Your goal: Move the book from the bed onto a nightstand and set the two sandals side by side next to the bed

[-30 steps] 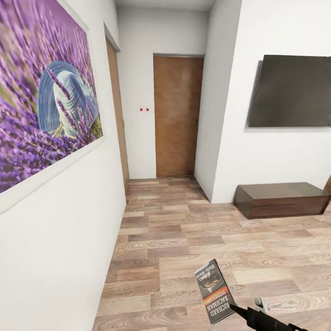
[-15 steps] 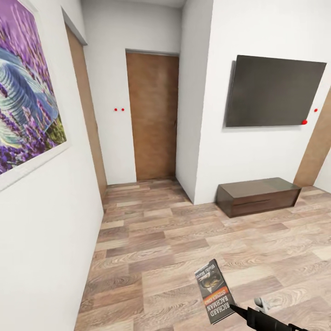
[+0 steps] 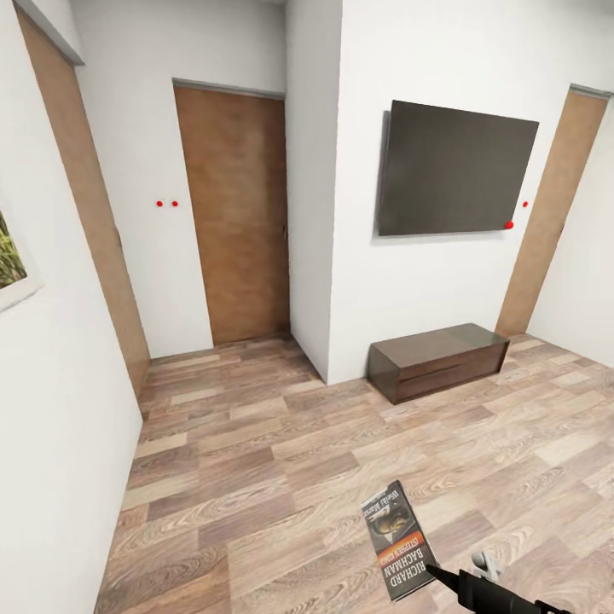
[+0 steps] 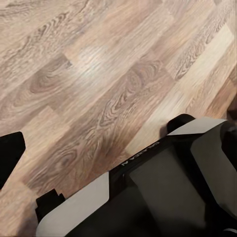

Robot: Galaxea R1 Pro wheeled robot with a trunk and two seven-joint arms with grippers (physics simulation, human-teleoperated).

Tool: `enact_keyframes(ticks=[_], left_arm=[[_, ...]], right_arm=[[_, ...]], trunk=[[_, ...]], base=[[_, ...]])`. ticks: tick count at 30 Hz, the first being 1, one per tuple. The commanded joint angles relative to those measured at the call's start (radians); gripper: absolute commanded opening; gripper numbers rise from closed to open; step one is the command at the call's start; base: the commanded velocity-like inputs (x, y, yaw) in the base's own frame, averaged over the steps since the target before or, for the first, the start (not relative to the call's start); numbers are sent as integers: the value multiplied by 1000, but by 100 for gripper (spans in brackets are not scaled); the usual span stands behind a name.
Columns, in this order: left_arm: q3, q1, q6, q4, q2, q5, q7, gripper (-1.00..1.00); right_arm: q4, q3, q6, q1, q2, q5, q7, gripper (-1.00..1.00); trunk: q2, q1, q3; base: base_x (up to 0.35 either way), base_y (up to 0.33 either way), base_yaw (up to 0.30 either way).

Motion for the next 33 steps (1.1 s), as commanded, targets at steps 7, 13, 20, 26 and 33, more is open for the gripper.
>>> enact_keyframes(ticks=[7, 13, 20, 26, 33], left_arm=[[8, 0, -6, -1, 0, -11, -2, 100], [8, 0, -6, 0, 0, -11, -2, 100], [8, 0, -6, 0, 0, -11, -2, 100], [8, 0, -6, 0, 0, -11, -2, 100], [8, 0, -6, -1, 0, -11, -2, 100]], right_arm=[[-1, 4, 9, -1, -1, -13, 1, -100], [-1, 4, 9, -1, -1, -13, 1, -100], [-1, 4, 9, -1, -1, -13, 1, -100], [-1, 4, 9, -1, -1, -13, -1, -100], [-1, 4, 9, -1, -1, -13, -4, -100]], trunk=[[-1, 1, -1], [-1, 1, -1], [-1, 1, -1], [-1, 1, -1], [-1, 1, -1]], base=[[327, 0, -284], [320, 0, -284], [294, 0, -284], [294, 0, -146], [312, 0, -8]])
